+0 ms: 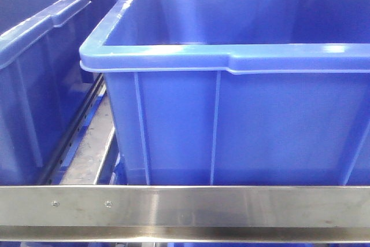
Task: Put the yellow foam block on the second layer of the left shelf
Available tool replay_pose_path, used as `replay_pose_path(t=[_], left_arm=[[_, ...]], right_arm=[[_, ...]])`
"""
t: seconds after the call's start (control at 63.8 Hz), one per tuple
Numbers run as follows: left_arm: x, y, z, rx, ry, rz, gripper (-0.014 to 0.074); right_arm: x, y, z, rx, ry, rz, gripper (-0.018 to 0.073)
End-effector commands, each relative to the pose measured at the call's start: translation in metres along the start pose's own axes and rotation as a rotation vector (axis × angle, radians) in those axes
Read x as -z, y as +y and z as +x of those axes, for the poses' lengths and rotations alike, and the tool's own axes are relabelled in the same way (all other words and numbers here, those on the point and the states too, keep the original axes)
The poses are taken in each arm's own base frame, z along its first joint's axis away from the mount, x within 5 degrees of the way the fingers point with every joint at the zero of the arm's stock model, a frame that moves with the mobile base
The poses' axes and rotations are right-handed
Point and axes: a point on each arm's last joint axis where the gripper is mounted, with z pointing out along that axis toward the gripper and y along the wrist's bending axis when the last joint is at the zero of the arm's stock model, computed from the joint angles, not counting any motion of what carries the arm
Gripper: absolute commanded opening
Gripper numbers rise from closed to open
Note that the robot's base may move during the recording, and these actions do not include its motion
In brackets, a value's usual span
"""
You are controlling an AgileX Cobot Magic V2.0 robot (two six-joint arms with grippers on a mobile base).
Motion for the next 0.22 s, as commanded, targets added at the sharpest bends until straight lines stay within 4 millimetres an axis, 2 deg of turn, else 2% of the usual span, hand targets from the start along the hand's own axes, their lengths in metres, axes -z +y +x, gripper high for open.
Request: replay_pose_path(t=[0.0, 0.204], left_arm=[[-0.0015, -0.0009, 0.0014, 0.006, -0.052, 0.014, 0.0137], [-0.0015, -0.0009, 0.0014, 0.006, -0.052, 0.014, 0.0137]], right_arm=[[0.0027, 0.0001, -0.0173, 0.004, -0.133, 0.000, 0.0057], [0.0027, 0.0001, -0.0173, 0.004, -0.133, 0.000, 0.0057]])
